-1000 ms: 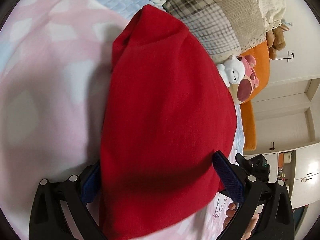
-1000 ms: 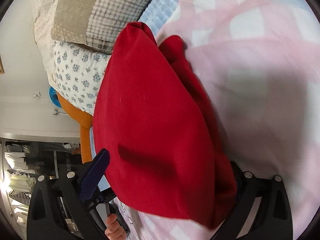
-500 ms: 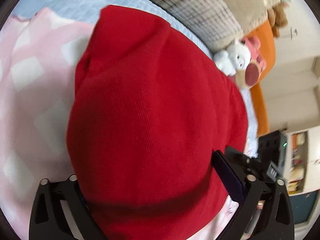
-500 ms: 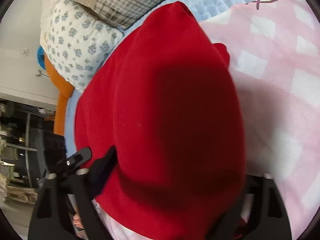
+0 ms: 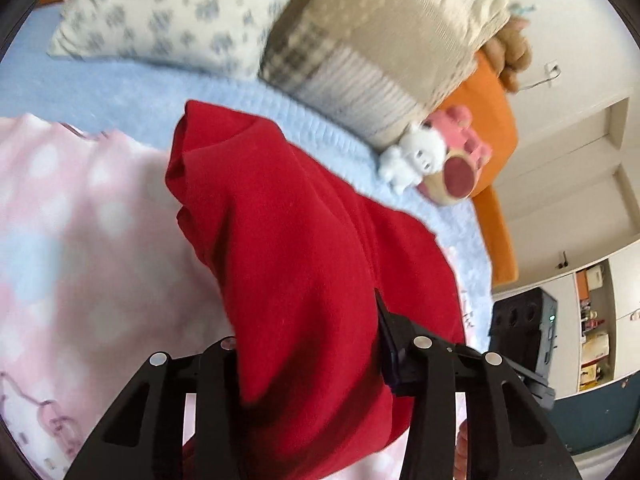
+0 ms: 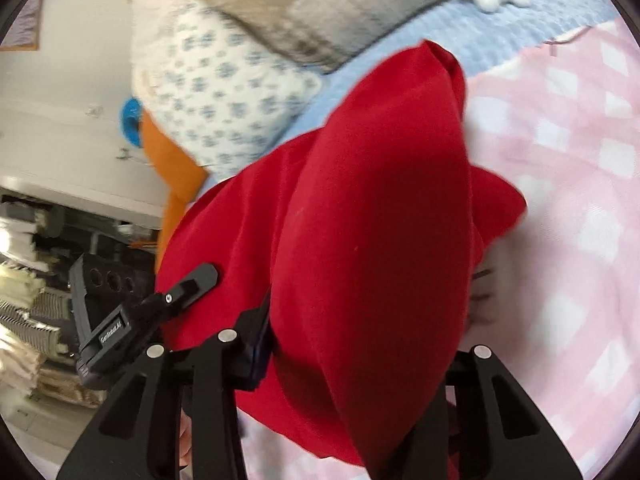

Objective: Fold large clothes
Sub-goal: 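Carry the cardigan with both grippers toward the black clothes stack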

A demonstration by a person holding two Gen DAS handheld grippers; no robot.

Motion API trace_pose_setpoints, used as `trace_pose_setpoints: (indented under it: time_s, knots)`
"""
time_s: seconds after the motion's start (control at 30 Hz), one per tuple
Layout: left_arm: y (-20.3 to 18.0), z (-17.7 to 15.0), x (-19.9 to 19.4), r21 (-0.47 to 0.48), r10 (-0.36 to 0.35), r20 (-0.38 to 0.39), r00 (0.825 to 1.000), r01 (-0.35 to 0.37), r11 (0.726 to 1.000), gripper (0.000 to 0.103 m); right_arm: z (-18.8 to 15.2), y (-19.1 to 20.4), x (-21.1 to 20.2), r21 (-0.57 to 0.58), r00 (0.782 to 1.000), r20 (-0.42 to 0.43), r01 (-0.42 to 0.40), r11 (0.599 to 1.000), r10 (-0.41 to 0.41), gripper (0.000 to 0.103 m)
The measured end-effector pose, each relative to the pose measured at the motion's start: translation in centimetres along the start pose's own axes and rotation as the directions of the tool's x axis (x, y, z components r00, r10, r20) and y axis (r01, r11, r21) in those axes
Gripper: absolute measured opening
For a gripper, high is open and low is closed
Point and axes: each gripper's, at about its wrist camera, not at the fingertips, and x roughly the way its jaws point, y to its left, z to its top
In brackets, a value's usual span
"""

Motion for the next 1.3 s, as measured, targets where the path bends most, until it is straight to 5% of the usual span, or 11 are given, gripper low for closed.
trace_pose_setpoints:
  time_s: [0.13, 0.3, 0.47, 0.7, 0.8, 0.93, 1.13, 1.2, 1.3]
  knots:
    - [0.6, 0.2, -9.4, 0.031, 0.024, 0.102, 0.994, -0.027, 0.999, 0.046, -2.0, 7.0, 0.9, -0.058, 0.998, -0.013, -0.064, 0.996, 0.063, 0.039]
    - [5.6, -1.2, -22.9, -0.024, 0.078, 0.236, 0.969, -0.074, 0.997, 0.046, -6.2, 18.5, 5.6, -0.154, 0.983, -0.074, -0.175, 0.973, 0.165, 0.039]
    - [12.6, -5.8, -37.1, -0.116, 0.204, 0.337, 0.919, -0.174, 0.978, 0.046, -13.0, 30.0, 12.2, -0.268, 0.954, -0.206, -0.268, 0.925, 0.217, 0.039]
    - [22.1, -15.3, -50.2, -0.27, 0.342, 0.407, 0.847, -0.246, 0.931, 0.046, -24.3, 40.6, 20.4, -0.372, 0.891, -0.404, -0.367, 0.852, 0.207, 0.039]
    - [25.1, -19.2, -52.7, -0.311, 0.357, 0.43, 0.829, -0.235, 0.921, 0.046, -28.4, 42.3, 22.3, -0.389, 0.87, -0.455, -0.385, 0.837, 0.189, 0.039]
    - [28.8, -23.1, -53.0, -0.333, 0.347, 0.436, 0.831, -0.21, 0.919, 0.048, -32.5, 42.4, 23.4, -0.445, 0.868, -0.479, -0.368, 0.816, 0.131, 0.039]
    - [35.5, -28.7, -48.4, -0.403, 0.308, 0.362, 0.88, -0.15, 0.903, 0.049, -37.6, 37.0, 25.5, -0.456, 0.853, -0.52, -0.312, 0.834, 0.035, 0.039]
    - [36.4, -30.0, -47.1, -0.395, 0.319, 0.364, 0.875, -0.165, 0.904, 0.055, -38.6, 34.9, 26.0, -0.468, 0.853, -0.522, -0.31, 0.828, 0.025, 0.039]
    - [38.4, -31.9, -45.7, -0.394, 0.34, 0.389, 0.856, -0.179, 0.902, 0.071, -39.2, 32.9, 26.0, -0.498, 0.873, -0.486, -0.316, 0.808, 0.042, 0.055]
